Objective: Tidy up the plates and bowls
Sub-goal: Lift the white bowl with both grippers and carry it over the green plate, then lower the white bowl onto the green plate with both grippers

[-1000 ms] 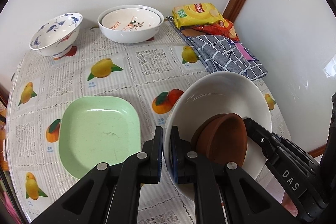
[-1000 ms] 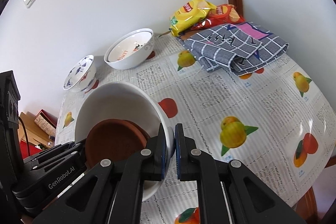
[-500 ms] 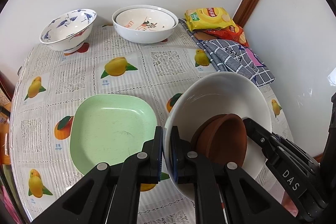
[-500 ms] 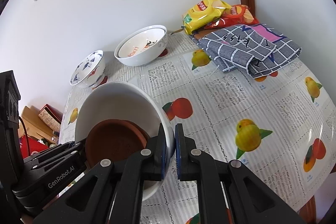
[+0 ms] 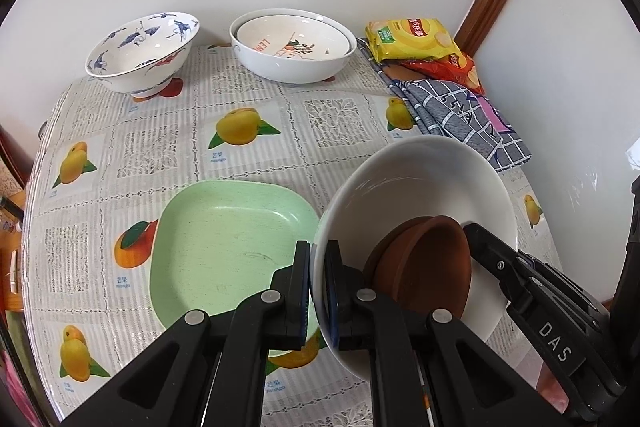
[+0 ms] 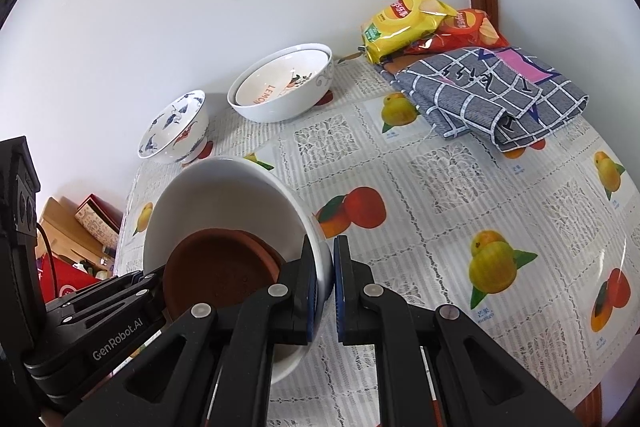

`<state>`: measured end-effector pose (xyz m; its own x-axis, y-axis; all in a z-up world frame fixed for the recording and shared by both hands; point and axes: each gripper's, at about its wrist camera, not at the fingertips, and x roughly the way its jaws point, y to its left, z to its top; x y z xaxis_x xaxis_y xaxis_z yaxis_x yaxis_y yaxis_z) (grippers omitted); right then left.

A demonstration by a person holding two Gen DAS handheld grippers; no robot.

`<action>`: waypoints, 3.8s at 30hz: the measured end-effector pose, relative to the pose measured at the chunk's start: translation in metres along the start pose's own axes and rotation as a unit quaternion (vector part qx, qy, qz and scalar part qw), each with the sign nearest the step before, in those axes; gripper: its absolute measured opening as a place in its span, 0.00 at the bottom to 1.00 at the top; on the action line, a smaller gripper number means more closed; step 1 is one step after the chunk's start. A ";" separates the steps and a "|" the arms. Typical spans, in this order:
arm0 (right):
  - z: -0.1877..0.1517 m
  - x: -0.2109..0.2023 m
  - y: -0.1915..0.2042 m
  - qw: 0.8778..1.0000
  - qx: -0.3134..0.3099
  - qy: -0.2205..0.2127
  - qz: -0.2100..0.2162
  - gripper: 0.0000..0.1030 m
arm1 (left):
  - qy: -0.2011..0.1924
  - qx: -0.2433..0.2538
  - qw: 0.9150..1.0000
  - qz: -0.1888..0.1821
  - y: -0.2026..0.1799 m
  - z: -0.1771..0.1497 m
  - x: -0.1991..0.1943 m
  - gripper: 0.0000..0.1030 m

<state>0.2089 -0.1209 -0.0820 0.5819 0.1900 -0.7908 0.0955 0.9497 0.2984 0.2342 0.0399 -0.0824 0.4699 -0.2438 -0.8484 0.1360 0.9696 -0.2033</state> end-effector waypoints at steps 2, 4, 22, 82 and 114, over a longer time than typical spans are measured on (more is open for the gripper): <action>0.001 0.002 0.003 1.000 -0.003 0.001 0.002 0.08 | 0.000 -0.002 1.000 0.002 0.003 0.000 -0.001 0.07; 0.000 0.003 0.006 1.000 -0.006 0.002 0.004 0.08 | -0.001 -0.004 1.000 0.004 0.007 0.001 -0.001 0.07; 0.000 0.018 0.024 1.000 -0.012 0.008 0.017 0.08 | -0.003 -0.021 1.000 0.013 0.029 0.002 -0.002 0.07; -0.020 0.107 0.068 0.995 -0.054 0.086 0.020 0.08 | 0.047 -0.084 0.995 0.028 0.107 -0.007 0.048 0.08; -0.023 0.078 0.068 0.992 -0.098 0.072 0.026 0.13 | 0.013 -0.068 0.997 0.038 0.102 -0.020 0.004 0.23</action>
<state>0.2422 -0.0359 -0.1355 0.4589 0.2610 -0.8493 -0.0986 0.9649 0.2433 0.2322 0.1387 -0.1162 0.4516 -0.1704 -0.8758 -0.0193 0.9795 -0.2005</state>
